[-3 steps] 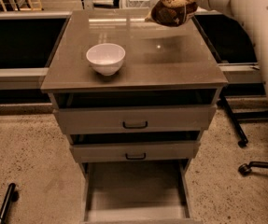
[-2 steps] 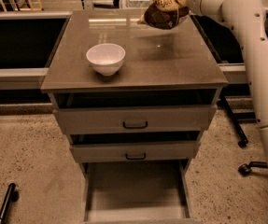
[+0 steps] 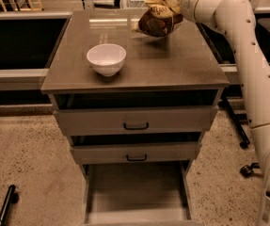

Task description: Pick brown chip bag from bottom drawer and place on counter

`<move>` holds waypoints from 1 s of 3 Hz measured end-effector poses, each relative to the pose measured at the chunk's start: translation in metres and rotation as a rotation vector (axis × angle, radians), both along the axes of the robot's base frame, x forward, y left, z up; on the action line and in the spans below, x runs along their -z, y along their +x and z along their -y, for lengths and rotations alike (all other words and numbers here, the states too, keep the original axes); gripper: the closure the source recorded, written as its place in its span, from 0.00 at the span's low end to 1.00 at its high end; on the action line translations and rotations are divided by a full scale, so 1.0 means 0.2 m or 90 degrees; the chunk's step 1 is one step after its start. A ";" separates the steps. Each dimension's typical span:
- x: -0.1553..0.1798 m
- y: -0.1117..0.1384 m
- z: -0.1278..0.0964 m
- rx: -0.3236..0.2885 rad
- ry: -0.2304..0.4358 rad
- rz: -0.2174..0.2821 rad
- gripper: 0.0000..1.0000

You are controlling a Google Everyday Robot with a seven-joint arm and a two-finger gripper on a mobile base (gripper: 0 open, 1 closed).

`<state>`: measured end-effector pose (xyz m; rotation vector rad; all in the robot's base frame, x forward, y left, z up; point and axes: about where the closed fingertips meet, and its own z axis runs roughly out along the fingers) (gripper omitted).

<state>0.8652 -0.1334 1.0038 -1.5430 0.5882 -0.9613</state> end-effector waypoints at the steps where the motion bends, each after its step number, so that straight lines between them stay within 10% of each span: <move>1: 0.00 0.00 0.00 0.000 0.000 0.000 0.41; 3: -0.02 -0.04 0.01 -0.021 -0.011 -0.013 0.00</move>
Offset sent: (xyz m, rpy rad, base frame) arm 0.0000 0.0000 0.0000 0.0000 0.0000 0.0000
